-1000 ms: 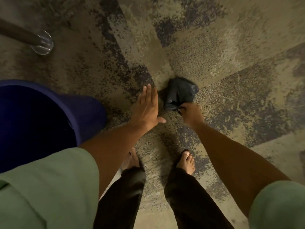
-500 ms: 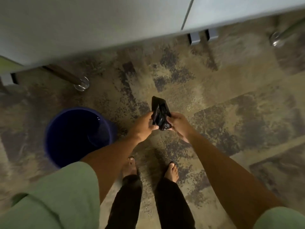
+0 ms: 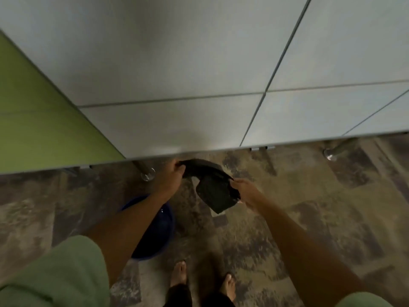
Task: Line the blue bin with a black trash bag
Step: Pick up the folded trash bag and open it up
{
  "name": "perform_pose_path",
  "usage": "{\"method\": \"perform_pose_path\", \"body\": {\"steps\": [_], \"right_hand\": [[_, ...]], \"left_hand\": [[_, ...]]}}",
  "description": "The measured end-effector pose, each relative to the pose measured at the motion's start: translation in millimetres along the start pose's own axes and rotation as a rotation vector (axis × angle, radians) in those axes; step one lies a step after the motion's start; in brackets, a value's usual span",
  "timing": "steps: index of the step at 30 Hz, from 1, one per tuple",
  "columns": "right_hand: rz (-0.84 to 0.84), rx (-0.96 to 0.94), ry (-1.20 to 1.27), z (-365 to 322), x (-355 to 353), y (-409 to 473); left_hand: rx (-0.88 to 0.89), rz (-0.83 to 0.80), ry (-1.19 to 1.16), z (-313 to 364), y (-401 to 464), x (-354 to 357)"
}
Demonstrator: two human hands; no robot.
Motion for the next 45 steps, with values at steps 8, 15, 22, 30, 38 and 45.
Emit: {"method": "perform_pose_path", "body": {"steps": [8, 15, 22, 30, 38, 45], "right_hand": [[0.069, -0.196, -0.459, -60, -19, -81], [0.199, -0.357, -0.726, -113, -19, -130], [0.056, -0.65, -0.457, -154, 54, -206], [-0.139, -0.736, -0.575, -161, 126, -263], [-0.122, -0.689, -0.263, -157, 140, -265], [-0.356, -0.553, -0.016, -161, 170, -276]], "left_hand": [[0.086, 0.162, 0.008, 99, -22, -97], [0.067, 0.176, -0.023, 178, -47, -151], [0.107, 0.186, 0.08, 217, -86, -164], [0.117, 0.266, 0.144, 227, -124, -175], [0.077, 0.427, 0.029, 195, -153, -212], [0.144, 0.118, -0.14, 172, -171, -236]]}}
Point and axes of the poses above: each hand's wrist, its own y-axis towards the middle knuckle, its own x-axis out of the palm, z = x × y, the point moved 1 cm from there along y, towards the middle knuckle, and after that the axes turned 13 degrees about x, right-handed, at the moved point
